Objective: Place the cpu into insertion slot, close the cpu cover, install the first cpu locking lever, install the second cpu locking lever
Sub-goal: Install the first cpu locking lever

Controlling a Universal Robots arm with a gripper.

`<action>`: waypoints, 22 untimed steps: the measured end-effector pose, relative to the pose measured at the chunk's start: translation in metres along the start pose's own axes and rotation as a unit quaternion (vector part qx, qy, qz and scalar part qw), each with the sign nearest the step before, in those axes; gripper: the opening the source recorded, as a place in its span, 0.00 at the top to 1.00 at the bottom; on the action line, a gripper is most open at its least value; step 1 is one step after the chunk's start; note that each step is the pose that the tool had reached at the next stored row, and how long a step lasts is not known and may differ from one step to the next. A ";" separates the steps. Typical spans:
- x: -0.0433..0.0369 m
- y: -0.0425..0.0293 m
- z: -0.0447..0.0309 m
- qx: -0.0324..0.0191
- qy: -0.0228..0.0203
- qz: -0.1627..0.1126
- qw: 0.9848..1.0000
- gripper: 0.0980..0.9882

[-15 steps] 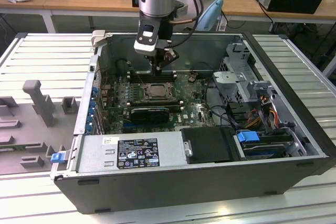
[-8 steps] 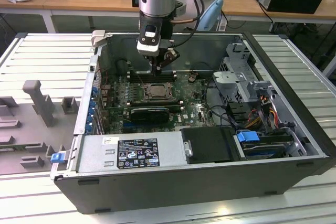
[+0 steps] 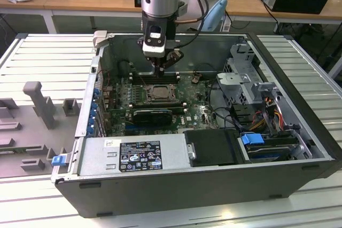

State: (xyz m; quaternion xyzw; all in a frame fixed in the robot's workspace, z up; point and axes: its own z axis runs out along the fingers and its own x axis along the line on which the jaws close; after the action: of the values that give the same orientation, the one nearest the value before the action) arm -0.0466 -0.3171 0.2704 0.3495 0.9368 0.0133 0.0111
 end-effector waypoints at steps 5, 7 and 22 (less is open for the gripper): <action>0.0000 0.0000 0.0000 0.000 0.001 -0.022 1.000 0.99; 0.0000 0.0000 0.0000 0.000 0.001 -0.031 1.000 0.99; 0.0000 0.0000 0.0000 -0.001 0.003 -0.101 0.995 0.99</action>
State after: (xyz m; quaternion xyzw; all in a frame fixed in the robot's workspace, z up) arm -0.0466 -0.3171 0.2704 0.2528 0.9674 0.0144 0.0097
